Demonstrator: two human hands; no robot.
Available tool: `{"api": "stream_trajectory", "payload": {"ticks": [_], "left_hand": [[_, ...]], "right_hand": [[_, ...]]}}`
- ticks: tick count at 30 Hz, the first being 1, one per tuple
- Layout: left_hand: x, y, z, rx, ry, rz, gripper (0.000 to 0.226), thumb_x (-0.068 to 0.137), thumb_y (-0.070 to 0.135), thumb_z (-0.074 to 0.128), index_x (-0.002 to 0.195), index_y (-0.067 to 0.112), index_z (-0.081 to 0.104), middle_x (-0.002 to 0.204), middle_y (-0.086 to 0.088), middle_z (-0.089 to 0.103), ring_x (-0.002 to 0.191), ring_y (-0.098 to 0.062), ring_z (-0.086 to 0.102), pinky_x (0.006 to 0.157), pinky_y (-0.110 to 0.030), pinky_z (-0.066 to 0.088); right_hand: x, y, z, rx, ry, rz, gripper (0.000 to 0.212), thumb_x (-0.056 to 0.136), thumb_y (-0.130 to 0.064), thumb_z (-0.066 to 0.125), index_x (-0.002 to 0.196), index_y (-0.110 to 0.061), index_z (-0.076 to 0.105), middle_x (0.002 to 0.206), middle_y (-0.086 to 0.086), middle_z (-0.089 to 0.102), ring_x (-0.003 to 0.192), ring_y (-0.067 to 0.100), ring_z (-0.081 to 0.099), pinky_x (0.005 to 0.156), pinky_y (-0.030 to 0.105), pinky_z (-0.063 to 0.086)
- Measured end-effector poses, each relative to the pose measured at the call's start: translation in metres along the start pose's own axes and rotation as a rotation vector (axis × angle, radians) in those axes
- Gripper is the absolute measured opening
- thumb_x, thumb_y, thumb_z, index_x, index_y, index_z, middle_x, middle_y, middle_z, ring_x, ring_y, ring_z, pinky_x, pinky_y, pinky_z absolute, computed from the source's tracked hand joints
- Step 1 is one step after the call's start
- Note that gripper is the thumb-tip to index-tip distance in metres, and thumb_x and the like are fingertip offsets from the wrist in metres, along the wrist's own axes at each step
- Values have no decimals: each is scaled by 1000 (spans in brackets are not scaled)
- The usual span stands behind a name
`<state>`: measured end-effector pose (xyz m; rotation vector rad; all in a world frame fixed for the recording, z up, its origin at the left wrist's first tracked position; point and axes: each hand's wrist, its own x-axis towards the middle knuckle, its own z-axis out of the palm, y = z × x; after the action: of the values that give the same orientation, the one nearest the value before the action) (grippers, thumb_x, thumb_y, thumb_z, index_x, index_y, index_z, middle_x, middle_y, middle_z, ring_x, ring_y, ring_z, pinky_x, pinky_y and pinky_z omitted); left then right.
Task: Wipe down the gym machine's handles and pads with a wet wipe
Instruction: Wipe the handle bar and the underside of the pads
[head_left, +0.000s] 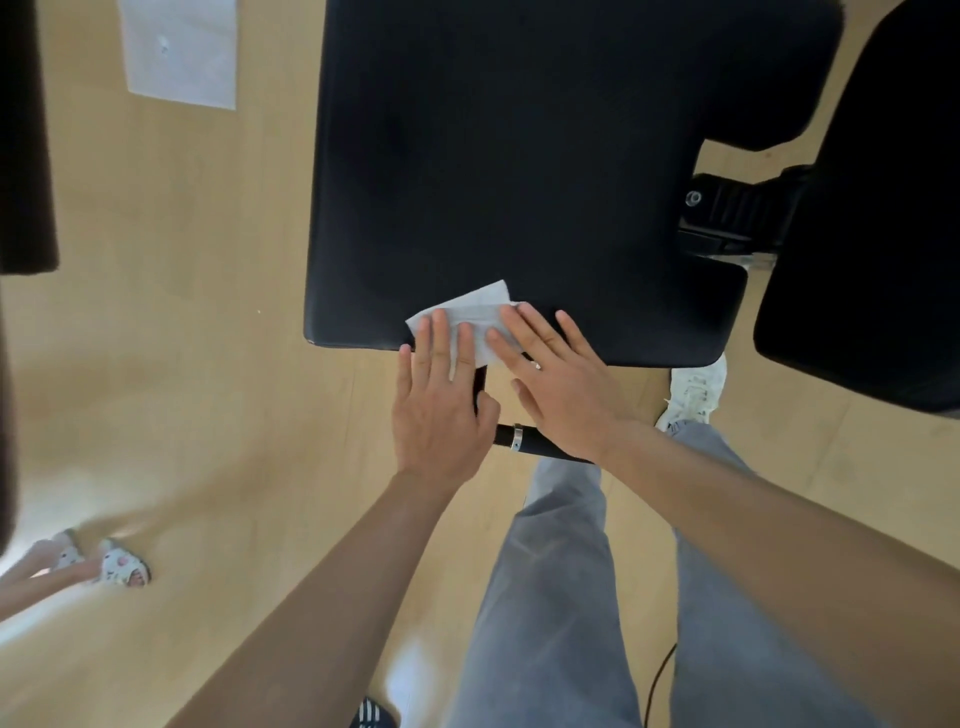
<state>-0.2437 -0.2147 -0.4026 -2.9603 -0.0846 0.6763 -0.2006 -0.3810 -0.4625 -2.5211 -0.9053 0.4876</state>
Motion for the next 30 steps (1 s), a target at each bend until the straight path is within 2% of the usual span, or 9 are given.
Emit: {"api": "stream_trajectory", "payload": {"ticks": [4, 8, 12, 16, 20, 24, 30], "left_hand": [[9, -19, -10, 2, 33, -175, 76, 94, 39, 27, 162, 7, 18, 170, -20, 12, 158, -35, 9, 128, -49, 13], [18, -24, -13, -52, 64, -232, 77, 94, 37, 27, 162, 3, 16, 169, -22, 9, 158, -37, 6, 128, -49, 15], [15, 2, -6, -73, 18, -107, 80, 94, 35, 38, 162, 3, 12, 171, -20, 3, 159, -34, -1, 129, -47, 12], [10, 31, 3, -24, -30, 79, 81, 92, 38, 37, 163, 5, 15, 170, -20, 2, 159, -33, -1, 129, -49, 14], [14, 38, 4, 19, -41, 126, 76, 95, 41, 35, 163, 10, 18, 171, -17, 5, 159, -31, 1, 128, -52, 14], [20, 22, 0, 45, 2, 26, 73, 97, 37, 32, 163, 11, 17, 171, -17, 6, 159, -31, 1, 128, -52, 11], [55, 0, -20, -13, 84, -174, 71, 100, 36, 31, 162, 6, 17, 170, -21, 9, 158, -35, 5, 128, -51, 11]], "right_hand": [[40, -18, -18, 5, 13, -100, 59, 106, -33, 34, 162, -18, 24, 171, 8, 12, 158, 23, 7, 128, 49, 10], [58, -17, -25, 4, -9, -155, 59, 108, -36, 32, 163, -21, 18, 172, 6, 7, 159, 21, 2, 128, 48, 8], [33, 6, -20, -23, -27, -98, 61, 107, -34, 34, 163, -17, 15, 171, 8, 5, 158, 22, 1, 128, 49, 9], [-13, 34, -10, -69, -82, 33, 65, 106, -32, 37, 164, -17, 12, 172, 8, 2, 158, 21, -2, 128, 48, 7], [-31, 37, -7, -63, -118, 94, 65, 107, -33, 38, 163, -15, 11, 172, 9, 2, 158, 22, -4, 128, 48, 6], [-2, 26, -14, -10, -96, 35, 64, 106, -32, 41, 163, -14, 17, 171, 8, 6, 158, 23, 0, 128, 48, 6], [65, 26, -49, -22, -61, -102, 61, 107, -37, 33, 163, -19, 16, 171, 7, 6, 158, 22, 0, 128, 50, 6]]}}
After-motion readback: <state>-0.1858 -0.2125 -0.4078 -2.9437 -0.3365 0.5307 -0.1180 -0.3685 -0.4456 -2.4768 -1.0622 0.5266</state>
